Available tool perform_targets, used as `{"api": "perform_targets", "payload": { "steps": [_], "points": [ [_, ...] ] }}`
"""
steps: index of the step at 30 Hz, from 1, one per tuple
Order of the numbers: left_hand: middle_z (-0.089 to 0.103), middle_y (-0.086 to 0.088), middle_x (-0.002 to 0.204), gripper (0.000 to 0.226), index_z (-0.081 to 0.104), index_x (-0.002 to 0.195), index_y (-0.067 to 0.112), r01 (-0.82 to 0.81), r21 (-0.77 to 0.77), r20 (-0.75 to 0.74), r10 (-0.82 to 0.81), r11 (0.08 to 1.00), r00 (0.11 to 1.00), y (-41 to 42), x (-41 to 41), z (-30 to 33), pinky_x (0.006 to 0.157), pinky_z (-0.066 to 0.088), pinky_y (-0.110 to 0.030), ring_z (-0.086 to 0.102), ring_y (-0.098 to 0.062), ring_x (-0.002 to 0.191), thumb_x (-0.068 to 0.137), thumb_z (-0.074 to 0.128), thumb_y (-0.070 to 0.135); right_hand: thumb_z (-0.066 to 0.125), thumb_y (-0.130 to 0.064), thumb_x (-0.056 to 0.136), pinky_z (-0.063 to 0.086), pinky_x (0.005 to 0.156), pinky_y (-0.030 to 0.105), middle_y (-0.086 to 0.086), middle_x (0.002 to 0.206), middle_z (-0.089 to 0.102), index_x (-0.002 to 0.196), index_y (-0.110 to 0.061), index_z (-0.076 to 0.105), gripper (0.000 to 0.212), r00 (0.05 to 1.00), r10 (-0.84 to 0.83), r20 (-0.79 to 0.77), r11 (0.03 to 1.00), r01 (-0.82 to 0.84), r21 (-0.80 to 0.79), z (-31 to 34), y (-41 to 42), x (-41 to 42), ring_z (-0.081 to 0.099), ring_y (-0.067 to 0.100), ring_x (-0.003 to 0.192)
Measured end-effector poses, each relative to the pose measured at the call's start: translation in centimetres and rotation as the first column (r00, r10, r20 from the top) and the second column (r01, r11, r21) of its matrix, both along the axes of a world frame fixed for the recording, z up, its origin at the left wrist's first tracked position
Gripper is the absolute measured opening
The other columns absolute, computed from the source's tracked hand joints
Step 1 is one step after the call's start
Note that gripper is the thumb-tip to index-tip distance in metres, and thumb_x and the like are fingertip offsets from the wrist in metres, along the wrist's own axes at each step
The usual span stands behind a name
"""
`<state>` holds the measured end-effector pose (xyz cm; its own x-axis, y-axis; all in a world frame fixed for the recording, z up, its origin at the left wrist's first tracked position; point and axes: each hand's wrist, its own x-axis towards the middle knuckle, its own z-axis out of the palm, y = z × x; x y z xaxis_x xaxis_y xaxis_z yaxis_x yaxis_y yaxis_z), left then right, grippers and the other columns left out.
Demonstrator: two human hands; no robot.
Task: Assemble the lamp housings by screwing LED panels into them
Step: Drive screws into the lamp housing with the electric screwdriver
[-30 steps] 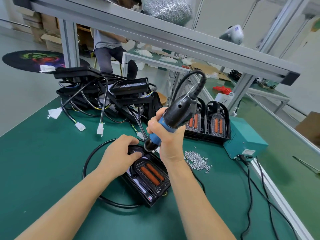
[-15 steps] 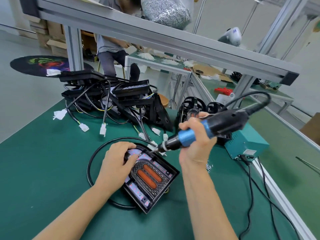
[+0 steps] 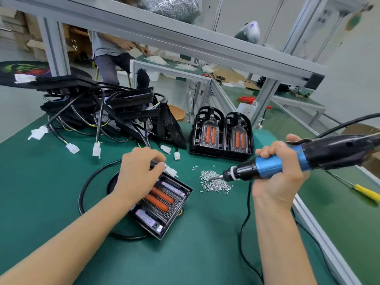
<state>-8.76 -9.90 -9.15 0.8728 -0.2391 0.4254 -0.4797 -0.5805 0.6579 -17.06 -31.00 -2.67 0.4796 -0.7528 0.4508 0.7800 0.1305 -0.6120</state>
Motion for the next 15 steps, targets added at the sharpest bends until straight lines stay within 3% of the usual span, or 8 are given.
{"api": "perform_targets", "payload": {
  "steps": [3,6,11,15],
  "points": [
    [0.069,0.010,0.090,0.008,0.071,0.085,0.023,0.202,0.242,-0.113,-0.179,0.949,0.977,-4.4,0.8,1.5,0.094,0.041,-0.035,0.061,-0.015,0.096,0.083,0.063,0.020,0.054,0.003,0.071,0.047,0.059,0.026,-0.001,0.055,0.048,0.090,-0.013,0.052,0.025,0.999,-0.026,-0.037,1.000,0.026,0.006,-0.7,-0.5,-0.1,0.048,0.014,0.048],
    [0.071,0.010,0.097,0.014,0.072,0.091,0.025,0.356,0.502,-0.234,-0.273,0.788,0.933,-8.6,1.6,1.2,0.100,0.037,-0.034,0.061,-0.014,0.099,0.082,0.062,0.018,0.056,0.003,0.070,0.047,0.058,0.025,-0.001,0.054,0.048,0.090,-0.013,0.051,0.026,0.998,-0.037,-0.053,0.999,0.038,0.013,-1.2,-0.8,-0.1,0.048,0.015,0.047],
    [0.071,-0.001,0.102,0.018,0.074,0.095,0.017,0.395,0.674,-0.335,-0.218,0.624,0.917,-12.2,2.8,-0.5,0.102,0.033,-0.041,0.060,-0.023,0.104,0.079,0.069,0.010,0.057,0.002,0.069,0.047,0.059,0.026,-0.002,0.053,0.050,0.090,-0.013,0.052,0.026,0.995,-0.074,-0.064,0.997,0.074,-0.004,-1.4,-1.5,-0.5,0.048,0.015,0.047],
    [0.070,-0.001,0.101,0.020,0.070,0.096,0.017,0.366,0.743,-0.308,-0.199,0.560,0.930,-13.1,3.1,-0.7,0.096,0.034,-0.039,0.061,-0.023,0.100,0.077,0.075,0.022,0.057,0.001,0.069,0.048,0.060,0.027,0.000,0.052,0.049,0.090,-0.013,0.052,0.025,0.993,-0.087,-0.078,0.996,0.088,0.005,-1.5,-2.0,-0.8,0.048,0.017,0.048]
  ]
}}
